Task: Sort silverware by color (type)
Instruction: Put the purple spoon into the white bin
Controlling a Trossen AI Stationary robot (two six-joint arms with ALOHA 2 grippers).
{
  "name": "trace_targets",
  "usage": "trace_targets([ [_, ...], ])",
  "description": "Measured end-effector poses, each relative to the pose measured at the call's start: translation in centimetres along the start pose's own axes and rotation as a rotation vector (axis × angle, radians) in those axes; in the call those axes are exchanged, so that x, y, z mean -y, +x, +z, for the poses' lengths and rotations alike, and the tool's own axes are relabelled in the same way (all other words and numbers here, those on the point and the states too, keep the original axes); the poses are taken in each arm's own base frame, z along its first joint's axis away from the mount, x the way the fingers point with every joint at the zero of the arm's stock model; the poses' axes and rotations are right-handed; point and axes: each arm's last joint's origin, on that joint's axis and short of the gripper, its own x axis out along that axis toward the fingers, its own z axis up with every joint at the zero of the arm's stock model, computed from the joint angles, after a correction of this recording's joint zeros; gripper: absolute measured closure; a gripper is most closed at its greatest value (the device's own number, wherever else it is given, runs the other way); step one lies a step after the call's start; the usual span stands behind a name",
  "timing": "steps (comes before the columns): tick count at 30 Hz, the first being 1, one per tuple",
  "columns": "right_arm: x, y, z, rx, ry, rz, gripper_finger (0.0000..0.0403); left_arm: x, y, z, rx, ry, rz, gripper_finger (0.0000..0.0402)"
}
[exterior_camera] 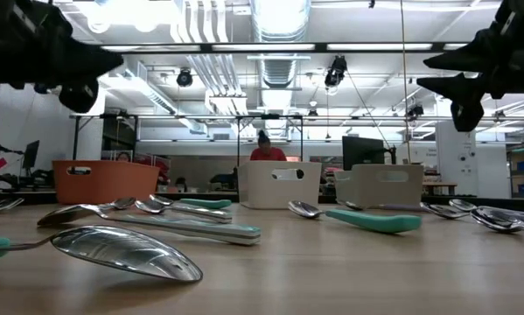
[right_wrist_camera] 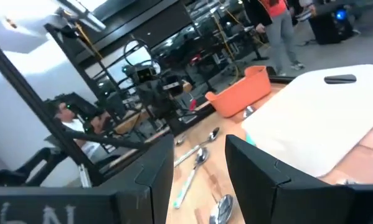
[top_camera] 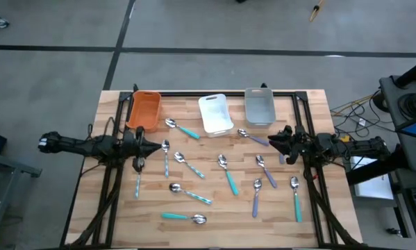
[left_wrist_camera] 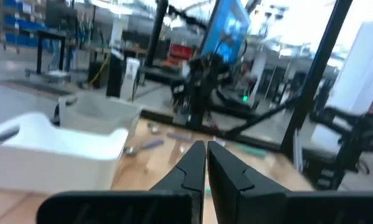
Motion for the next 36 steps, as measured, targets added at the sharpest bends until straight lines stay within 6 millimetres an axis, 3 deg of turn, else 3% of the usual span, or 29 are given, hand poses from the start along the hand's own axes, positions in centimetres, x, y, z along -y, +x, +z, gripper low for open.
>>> trace_targets([
  [6, 0.1, 0.0, 0.1, 0.027, 0.107, -0.043, 0.0268, 0.2, -0.1, 1.7, 0.171, -0.045, -0.001, 0.0402],
  [15, -0.6, 1.0, 0.9, 0.117, 0.079, -0.01, 0.0268, 0.2, 0.5, 1.0, 0.098, 0.012, 0.016, 0.0402],
  [22, -1.6, 2.7, 1.8, 0.013, 0.045, -0.075, 0.0268, 0.2, 1.2, 0.1, 0.015, -0.047, 0.031, 0.0402],
  [36, -6.2, 4.1, 8.9, -0.295, -0.01, -0.279, 0.0268, 0.7, 2.2, 0.5, 0.083, -0.162, 0.0, 0.0402],
])
